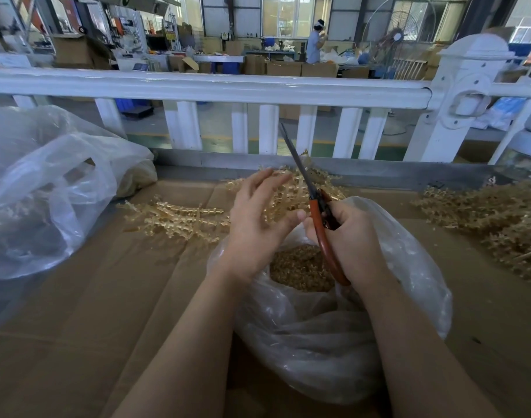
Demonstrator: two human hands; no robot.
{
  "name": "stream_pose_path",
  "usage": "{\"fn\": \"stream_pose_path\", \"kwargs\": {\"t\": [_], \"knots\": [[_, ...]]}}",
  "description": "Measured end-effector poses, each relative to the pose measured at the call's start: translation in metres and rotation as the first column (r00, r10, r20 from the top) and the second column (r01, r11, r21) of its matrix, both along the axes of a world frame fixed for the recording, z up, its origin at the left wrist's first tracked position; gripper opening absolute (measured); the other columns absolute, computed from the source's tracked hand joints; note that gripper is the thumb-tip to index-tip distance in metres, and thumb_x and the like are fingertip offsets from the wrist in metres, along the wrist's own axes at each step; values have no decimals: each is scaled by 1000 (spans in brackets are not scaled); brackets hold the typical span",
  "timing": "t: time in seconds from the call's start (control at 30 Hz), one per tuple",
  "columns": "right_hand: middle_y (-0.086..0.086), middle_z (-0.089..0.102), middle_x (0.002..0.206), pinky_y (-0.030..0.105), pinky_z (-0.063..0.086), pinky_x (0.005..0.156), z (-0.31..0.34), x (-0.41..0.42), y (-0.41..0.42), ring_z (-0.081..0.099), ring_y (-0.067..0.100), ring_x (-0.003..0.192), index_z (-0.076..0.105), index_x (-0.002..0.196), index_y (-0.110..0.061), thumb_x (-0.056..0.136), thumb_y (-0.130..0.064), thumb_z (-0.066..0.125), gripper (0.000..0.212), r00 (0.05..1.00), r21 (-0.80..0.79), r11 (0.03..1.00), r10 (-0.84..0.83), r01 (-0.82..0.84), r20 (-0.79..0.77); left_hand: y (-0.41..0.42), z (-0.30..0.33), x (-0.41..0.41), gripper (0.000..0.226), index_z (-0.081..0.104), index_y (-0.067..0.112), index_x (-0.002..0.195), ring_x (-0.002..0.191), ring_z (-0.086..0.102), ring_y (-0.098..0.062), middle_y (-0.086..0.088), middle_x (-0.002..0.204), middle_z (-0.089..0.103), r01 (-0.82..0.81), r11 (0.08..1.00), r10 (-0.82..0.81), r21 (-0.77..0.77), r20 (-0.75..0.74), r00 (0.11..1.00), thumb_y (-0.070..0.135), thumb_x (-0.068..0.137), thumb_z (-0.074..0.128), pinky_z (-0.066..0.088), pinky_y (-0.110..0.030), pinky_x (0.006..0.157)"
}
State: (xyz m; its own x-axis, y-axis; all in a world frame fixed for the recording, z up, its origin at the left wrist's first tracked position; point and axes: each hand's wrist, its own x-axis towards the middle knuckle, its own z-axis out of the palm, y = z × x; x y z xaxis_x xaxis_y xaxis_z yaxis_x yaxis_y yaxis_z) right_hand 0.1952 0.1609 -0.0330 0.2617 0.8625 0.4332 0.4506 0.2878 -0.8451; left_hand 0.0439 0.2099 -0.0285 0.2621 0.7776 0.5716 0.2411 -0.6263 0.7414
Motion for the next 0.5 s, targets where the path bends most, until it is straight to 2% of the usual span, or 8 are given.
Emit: {"fn": "stream_pose_path", "kwargs": {"t": [0.07,0.13,0.2,0.23,0.3,0.4,0.5], "knots": [[-24,69,69,3,43,55,0,-2,-1,64,-10,65,65,76,-33,87,-26,78,19,1000,3,1000,3,-3,3,-2,0,3,26,70,21,110,137,40,-13,3,141,47,14,1000,-14,2,13,1000,20,85,76,31,-47,116],[-22,69,69,4,44,54,1,-1,-1,63,-9,64,65,75,-32,86,-26,79,18,1000,-1,1000,-16,16,-10,-1,1,4,12,69,17,91,125,50,-10,4,126,56,54,998,-51,-22,98,994,12,83,76,37,-37,110],[-19,68,65,6,44,52,1,0,1,63,-7,59,65,74,-28,86,-22,78,19,998,-2,999,-34,34,-49,-2,3,2,14,65,14,81,99,58,-8,4,100,63,129,990,-117,-59,174,978,6,83,75,44,-26,93],[-17,68,63,7,44,51,1,0,1,63,-6,58,66,74,-27,86,-21,78,18,997,-3,999,-33,33,-69,-2,4,2,14,64,13,80,88,59,-8,4,89,63,171,982,-152,-80,208,966,4,84,74,46,-25,84],[-13,70,64,10,46,52,1,0,0,64,-2,57,68,76,-27,85,-25,79,15,996,-9,1000,-20,19,-87,-3,6,1,14,65,12,79,78,59,-13,1,81,64,221,968,-180,-119,284,942,3,84,73,50,-30,74],[-9,71,70,13,50,56,1,2,-1,66,2,62,68,78,-30,80,-42,82,18,998,-25,1000,-13,11,-66,-3,6,-2,3,67,4,87,73,60,-15,-9,82,66,267,949,-168,-167,450,877,4,86,70,49,-24,69],[-16,69,74,20,50,61,0,3,-1,65,0,69,66,80,-31,69,-64,78,36,998,-63,997,-51,52,21,0,7,-6,1,65,0,90,71,59,-7,-5,81,65,290,934,-143,-210,525,839,1,89,65,48,-20,70]]}}
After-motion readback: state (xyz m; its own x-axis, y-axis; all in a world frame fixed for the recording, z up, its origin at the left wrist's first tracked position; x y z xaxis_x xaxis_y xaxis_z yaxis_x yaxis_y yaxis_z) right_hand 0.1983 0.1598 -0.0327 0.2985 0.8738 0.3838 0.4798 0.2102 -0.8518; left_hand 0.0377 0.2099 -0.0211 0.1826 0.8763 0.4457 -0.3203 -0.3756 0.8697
